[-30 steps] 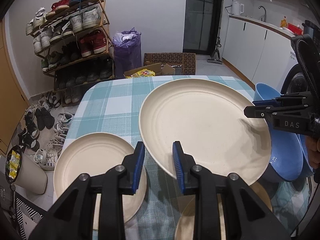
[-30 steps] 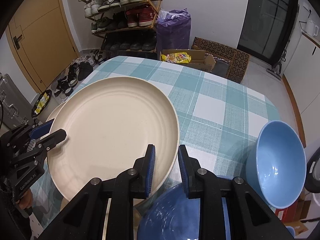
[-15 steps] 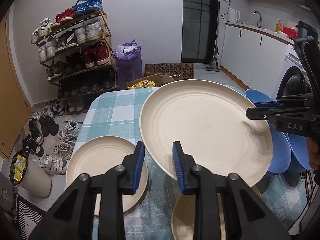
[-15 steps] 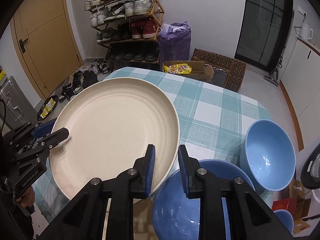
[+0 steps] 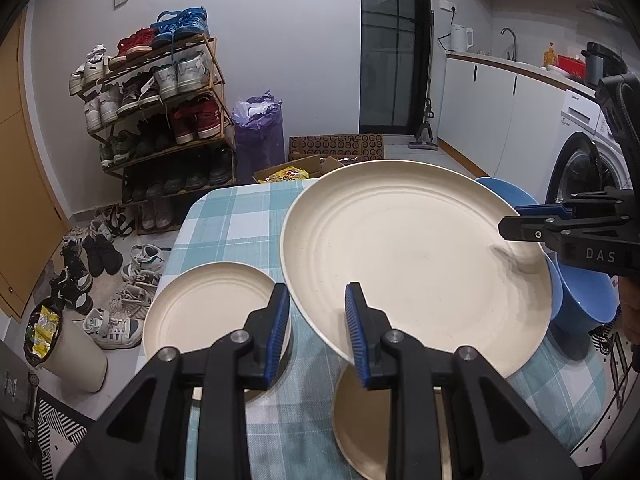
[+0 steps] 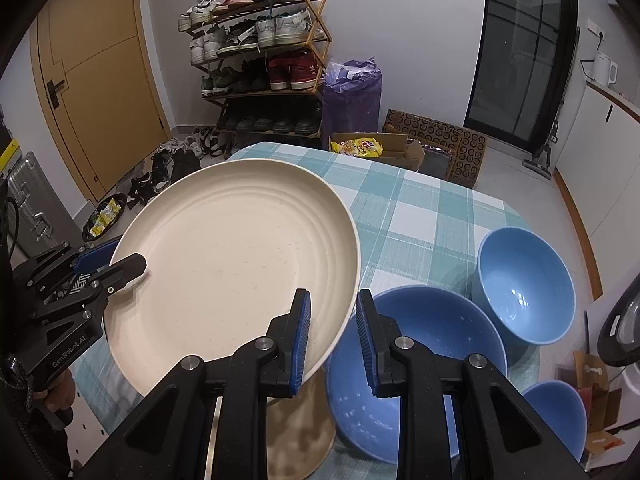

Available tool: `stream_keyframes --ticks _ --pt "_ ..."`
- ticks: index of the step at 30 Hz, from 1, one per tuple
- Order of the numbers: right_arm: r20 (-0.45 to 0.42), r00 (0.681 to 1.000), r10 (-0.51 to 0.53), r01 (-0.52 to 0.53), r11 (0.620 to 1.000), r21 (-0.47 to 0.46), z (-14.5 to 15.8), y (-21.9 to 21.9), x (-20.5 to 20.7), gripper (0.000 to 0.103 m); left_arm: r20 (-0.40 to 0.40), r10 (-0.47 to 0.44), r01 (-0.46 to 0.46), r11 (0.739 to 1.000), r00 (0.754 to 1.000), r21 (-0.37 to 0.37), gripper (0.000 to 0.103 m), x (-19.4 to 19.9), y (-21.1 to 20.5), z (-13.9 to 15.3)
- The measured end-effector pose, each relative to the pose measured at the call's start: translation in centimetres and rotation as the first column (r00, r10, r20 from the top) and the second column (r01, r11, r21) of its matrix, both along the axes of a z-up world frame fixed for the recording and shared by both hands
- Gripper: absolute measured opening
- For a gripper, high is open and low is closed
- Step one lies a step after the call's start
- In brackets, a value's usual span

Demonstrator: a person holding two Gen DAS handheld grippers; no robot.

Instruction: Organize plates and bowls

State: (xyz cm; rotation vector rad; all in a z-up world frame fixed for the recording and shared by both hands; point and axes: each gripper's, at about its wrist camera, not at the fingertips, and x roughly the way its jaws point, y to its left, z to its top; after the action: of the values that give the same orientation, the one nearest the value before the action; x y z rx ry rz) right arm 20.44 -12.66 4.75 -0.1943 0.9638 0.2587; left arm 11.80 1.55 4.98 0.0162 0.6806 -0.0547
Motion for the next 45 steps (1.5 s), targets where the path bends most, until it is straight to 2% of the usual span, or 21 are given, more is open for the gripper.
stream_keyframes --ticks 9,24,45 --pt "0.009 1.0 0.002 -0.002 1.0 0.016 0.0 -0.3 -2.7 0.024 0.016 0.0 0.0 1.0 1.0 0.012 0.027 -2.5 -0.4 -0.1" --pt "0.01 1.0 0.006 -0.006 1.0 0.022 -1.8 -0.2 -6.8 0.024 0.026 -0.001 0.001 1.0 1.0 0.01 0.027 -5.3 -0.5 -1.3" --pt "-0.032 0.999 -0.013 0.014 1.0 0.018 -5.2 -0.2 -9.0 0.024 0.015 -0.01 0.01 1.0 1.0 0.005 0.027 -7.4 -0.6 -4.2"
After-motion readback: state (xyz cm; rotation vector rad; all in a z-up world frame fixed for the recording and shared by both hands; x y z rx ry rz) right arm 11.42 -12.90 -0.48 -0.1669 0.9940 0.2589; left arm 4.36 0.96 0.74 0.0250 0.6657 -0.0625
